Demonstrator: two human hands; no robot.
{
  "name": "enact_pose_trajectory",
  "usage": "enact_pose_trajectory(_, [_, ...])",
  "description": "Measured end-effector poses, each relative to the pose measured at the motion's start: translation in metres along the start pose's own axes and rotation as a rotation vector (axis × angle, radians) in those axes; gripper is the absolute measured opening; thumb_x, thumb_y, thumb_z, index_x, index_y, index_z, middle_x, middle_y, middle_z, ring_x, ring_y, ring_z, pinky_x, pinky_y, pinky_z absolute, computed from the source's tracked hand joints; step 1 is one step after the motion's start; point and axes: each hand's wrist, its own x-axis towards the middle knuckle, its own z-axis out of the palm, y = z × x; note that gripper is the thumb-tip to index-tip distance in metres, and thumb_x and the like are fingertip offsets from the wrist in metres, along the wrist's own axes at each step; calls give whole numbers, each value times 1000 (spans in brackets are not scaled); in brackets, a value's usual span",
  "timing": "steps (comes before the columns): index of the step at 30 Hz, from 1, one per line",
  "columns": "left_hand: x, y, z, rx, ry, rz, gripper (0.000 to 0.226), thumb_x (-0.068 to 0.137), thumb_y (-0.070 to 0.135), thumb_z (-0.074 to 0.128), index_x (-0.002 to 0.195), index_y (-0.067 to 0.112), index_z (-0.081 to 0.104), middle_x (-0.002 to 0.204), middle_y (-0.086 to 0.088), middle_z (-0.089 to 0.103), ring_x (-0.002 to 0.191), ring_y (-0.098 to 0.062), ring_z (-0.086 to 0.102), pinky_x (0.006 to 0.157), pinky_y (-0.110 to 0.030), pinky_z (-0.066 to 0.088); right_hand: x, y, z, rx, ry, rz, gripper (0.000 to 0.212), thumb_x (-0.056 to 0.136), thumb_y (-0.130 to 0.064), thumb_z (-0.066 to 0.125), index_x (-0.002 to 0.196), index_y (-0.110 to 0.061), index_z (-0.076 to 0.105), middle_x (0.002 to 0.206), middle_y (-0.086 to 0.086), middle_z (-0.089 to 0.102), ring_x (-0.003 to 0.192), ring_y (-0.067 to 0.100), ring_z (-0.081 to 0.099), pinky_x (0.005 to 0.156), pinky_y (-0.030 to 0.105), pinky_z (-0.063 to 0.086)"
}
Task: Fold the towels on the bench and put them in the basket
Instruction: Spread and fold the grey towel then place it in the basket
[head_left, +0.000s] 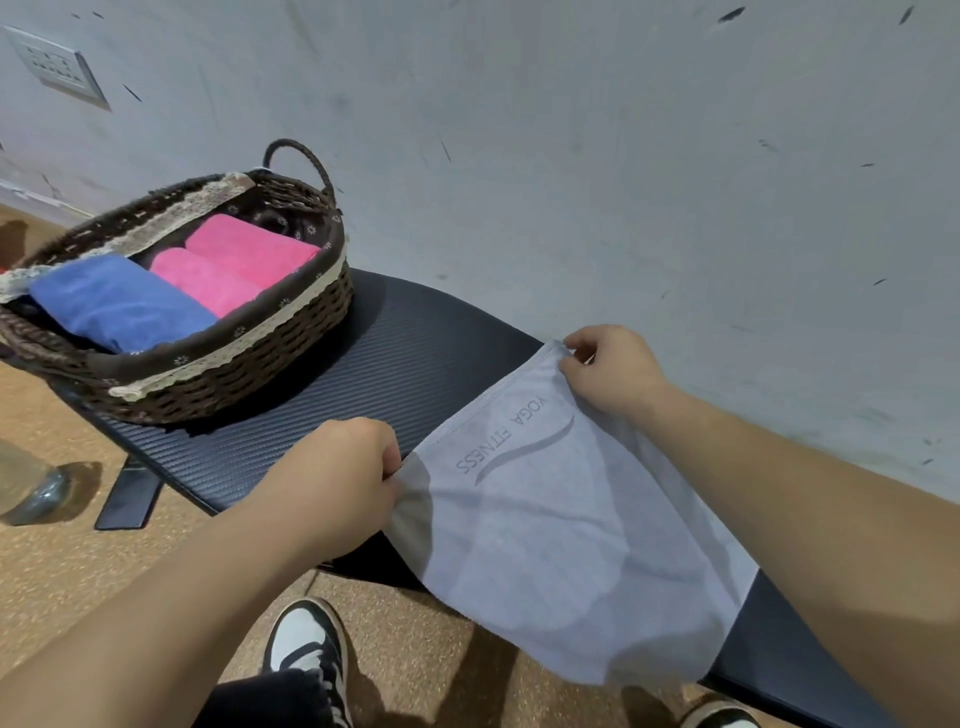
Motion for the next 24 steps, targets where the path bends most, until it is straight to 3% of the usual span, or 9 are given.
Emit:
enact_pose_trajectory(4, [-1, 1, -3, -29, -3, 1, 6, 89, 27, 64, 83, 30, 62, 81, 13, 64, 80, -7, 60, 73, -35, 58, 8, -2, -1, 14, 25, 28, 13, 95, -29, 67, 101, -21, 74, 91, -2, 68, 91, 23, 67, 81, 33, 54])
enact_pose_trajectory(7, [-2, 2, -4, -43, -8, 0, 7, 87, 24, 64, 82, 29, 63, 80, 13, 65, 77, -4, 59, 69, -32, 56, 6, -2, 0, -110, 129, -53, 15, 99, -27, 63, 102, -21, 76, 105, 1, 58, 96, 23, 59, 80, 36, 51])
enact_pose_trajectory(9, [-2, 3, -4, -45, -16, 0, 8, 86, 22, 63, 80, 27, 63, 79, 12, 65, 77, -3, 59, 67, -31, 55, 2, -1, 0, -156, 181, -111, 19, 101, -24, 61, 108, -17, 77, 110, 4, 57, 100, 24, 58, 78, 34, 46])
enact_pose_trajectory(12, [-2, 5, -4, -54, -32, -6, 9, 86, 19, 63, 80, 25, 63, 79, 11, 65, 77, -4, 59, 64, -28, 51, 0, 1, 1, -63, 228, -180, 12, 95, -16, 64, 94, -13, 75, 101, 1, 60, 93, 21, 58, 73, 29, 41])
enact_pose_trajectory(17, [1, 2, 1, -80, -30, -42, 9, 90, 27, 66, 81, 26, 65, 80, 11, 66, 76, -3, 59, 62, -24, 49, 12, 1, 7, 191, 92, -18, 5, 94, -15, 61, 91, -15, 65, 76, -4, 61, 68, 10, 56, 57, 13, 40])
enact_pose_trajectory(20, [3, -2, 3, -118, -27, -83, 12, 91, 33, 69, 82, 26, 67, 80, 11, 67, 75, -2, 59, 61, -22, 48, 23, 3, 15, 221, 66, 55, 4, 97, -15, 58, 96, -16, 60, 76, -4, 57, 70, 15, 54, 60, 23, 40])
enact_pose_trajectory(24, [6, -6, 1, -184, -40, -139, 13, 89, 32, 73, 78, 26, 69, 78, 8, 72, 74, -10, 69, 70, -32, 60, 31, 3, 21, 198, 46, 79, 6, 100, -18, 52, 101, -17, 57, 78, -3, 56, 73, 17, 53, 71, 32, 42])
